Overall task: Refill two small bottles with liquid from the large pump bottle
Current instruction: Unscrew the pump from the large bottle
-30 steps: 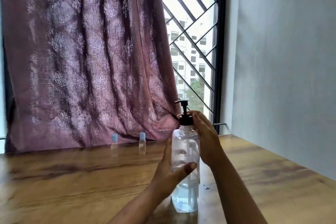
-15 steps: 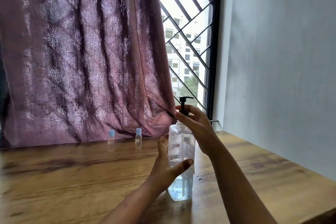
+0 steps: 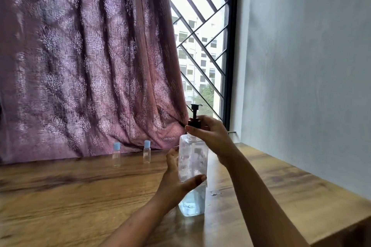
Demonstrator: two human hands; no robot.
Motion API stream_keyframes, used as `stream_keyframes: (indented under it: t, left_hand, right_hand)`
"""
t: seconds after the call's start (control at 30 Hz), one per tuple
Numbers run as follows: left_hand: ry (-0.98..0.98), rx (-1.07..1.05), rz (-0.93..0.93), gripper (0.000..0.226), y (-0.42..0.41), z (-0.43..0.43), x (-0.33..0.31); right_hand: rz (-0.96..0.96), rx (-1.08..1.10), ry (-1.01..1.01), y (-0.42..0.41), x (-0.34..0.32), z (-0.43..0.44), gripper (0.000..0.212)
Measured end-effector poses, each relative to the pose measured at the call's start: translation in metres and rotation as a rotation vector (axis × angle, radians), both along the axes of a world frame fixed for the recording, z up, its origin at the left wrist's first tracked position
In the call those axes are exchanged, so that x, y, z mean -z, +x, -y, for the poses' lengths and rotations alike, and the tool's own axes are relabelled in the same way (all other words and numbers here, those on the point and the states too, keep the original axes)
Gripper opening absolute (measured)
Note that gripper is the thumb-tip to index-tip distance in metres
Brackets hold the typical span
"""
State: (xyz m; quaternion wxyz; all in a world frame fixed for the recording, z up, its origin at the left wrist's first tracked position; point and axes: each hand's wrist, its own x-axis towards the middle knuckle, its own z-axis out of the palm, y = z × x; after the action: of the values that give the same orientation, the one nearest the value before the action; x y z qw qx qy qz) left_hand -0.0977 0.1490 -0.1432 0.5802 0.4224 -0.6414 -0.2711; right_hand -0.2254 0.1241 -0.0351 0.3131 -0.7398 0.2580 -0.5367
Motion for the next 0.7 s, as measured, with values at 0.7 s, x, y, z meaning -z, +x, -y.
stream_keyframes:
  t: [0.7]
  left_hand:
    - [0.219, -0.223, 0.356, 0.134, 0.009, 0.03, -0.015]
  right_hand:
    - [0.547, -0.046, -0.251, -0.075, -0.106, -0.027, 0.023]
